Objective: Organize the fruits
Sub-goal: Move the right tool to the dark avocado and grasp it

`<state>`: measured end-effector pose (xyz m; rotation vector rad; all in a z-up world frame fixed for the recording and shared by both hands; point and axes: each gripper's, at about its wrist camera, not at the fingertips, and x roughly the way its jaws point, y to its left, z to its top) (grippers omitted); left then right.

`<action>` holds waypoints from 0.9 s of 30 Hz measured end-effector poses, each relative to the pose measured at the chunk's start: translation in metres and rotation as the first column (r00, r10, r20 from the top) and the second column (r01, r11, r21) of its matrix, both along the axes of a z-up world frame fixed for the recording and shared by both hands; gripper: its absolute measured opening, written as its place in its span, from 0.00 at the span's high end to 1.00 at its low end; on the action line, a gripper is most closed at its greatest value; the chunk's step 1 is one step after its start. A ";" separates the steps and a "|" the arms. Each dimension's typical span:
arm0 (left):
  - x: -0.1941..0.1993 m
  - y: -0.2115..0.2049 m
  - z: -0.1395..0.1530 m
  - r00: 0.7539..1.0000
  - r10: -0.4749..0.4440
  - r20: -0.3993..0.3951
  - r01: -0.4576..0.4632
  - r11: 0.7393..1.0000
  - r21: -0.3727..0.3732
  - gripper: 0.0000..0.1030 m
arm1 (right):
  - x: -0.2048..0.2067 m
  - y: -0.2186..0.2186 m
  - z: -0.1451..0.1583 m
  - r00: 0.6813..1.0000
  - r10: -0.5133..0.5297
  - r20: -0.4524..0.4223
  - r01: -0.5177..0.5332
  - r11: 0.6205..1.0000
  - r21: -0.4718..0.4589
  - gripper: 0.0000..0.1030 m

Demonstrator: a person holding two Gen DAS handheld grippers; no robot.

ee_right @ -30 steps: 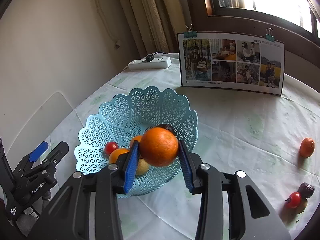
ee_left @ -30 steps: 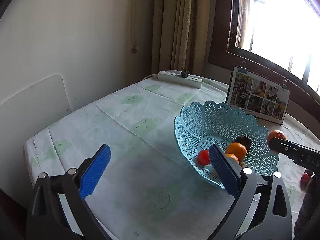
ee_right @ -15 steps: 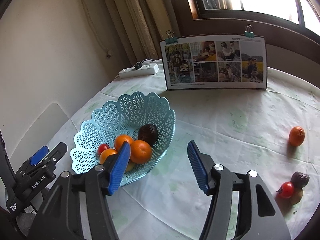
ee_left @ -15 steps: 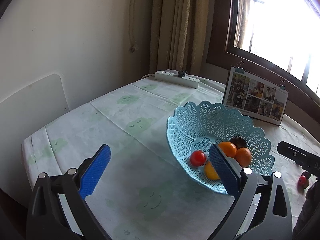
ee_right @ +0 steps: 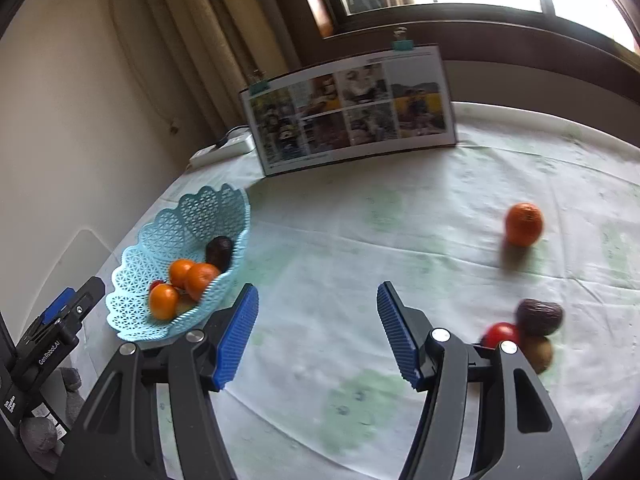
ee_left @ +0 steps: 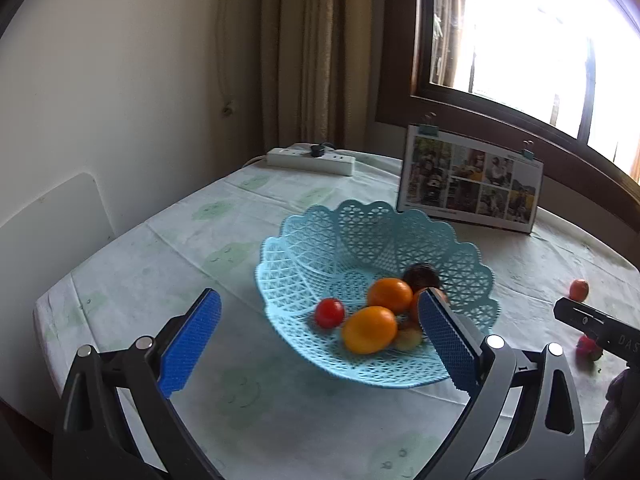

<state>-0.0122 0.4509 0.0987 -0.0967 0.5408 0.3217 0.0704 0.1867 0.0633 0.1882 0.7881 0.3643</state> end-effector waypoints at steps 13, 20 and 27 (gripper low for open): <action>0.015 -0.056 0.002 0.993 -0.114 -0.014 0.114 0.993 0.040 0.03 | 0.006 -0.081 -0.013 0.989 -0.141 -0.040 0.142 0.990 0.020 0.40; 0.016 -0.070 0.002 0.990 -0.136 -0.025 0.138 0.989 0.055 0.03 | 0.006 -0.100 -0.013 0.989 -0.143 -0.026 0.144 0.989 0.027 0.40; 0.016 -0.082 0.002 0.987 -0.159 -0.028 0.161 0.985 0.060 0.03 | 0.006 -0.133 -0.014 0.975 -0.221 -0.037 0.222 0.975 0.017 0.40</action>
